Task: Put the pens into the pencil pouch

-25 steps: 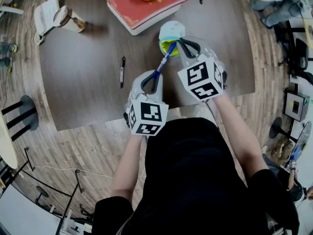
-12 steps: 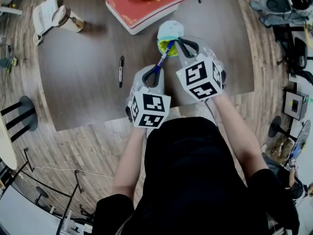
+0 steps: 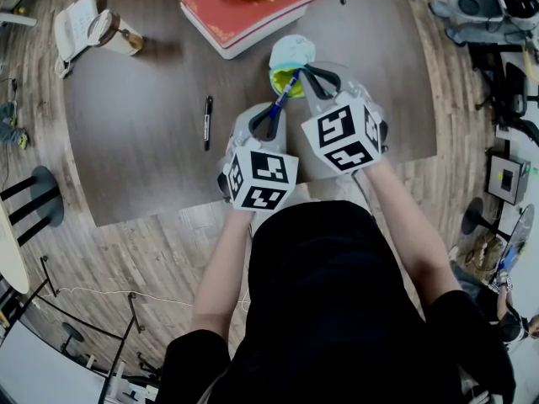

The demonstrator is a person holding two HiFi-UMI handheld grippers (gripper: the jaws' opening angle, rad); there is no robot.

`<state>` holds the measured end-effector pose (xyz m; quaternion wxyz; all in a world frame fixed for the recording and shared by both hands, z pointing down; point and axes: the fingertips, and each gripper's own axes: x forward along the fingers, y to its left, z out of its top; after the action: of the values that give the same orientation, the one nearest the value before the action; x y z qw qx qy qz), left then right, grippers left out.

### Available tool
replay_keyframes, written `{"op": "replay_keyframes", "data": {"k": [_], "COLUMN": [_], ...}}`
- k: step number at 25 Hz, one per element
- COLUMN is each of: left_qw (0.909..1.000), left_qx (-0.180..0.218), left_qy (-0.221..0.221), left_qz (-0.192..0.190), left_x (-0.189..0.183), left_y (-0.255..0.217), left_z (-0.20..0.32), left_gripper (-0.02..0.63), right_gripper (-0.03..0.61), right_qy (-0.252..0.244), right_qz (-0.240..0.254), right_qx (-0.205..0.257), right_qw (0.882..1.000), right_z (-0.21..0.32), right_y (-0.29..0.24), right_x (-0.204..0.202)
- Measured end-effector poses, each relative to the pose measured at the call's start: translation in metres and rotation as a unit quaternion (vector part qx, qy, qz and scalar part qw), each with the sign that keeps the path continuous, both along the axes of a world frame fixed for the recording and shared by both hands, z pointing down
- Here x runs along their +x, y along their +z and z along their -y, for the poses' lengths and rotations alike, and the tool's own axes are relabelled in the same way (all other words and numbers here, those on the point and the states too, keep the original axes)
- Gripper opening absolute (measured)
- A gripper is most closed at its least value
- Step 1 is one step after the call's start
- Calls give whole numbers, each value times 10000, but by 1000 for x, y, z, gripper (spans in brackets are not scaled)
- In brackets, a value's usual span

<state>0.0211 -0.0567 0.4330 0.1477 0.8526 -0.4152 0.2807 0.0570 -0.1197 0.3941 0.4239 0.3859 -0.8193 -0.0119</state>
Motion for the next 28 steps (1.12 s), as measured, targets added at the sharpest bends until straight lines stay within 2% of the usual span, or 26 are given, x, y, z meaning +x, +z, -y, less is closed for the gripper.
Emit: {"op": "replay_keyframes", "data": {"k": [6,13,28], "left_qw": [9999,9998,9997], "left_qx": [131,111,-101], "left_qy": [92,143,-203], "left_qz": [-31,-16,4], "left_x": [5,4,-31], "left_y": [-4,-1,17], "left_z": [1,-5,-12], "left_gripper": [43,48,48], "right_gripper": [25,25,25], "right_qy": [11,28,-9], "right_qz": [3,-6,-61], "right_qx": [-3,7,7], "right_qw": [10000,10000,10000], "right_z": [-2,-2,0], "right_y": [1,1,1], "right_x": [0,0,-6]}}
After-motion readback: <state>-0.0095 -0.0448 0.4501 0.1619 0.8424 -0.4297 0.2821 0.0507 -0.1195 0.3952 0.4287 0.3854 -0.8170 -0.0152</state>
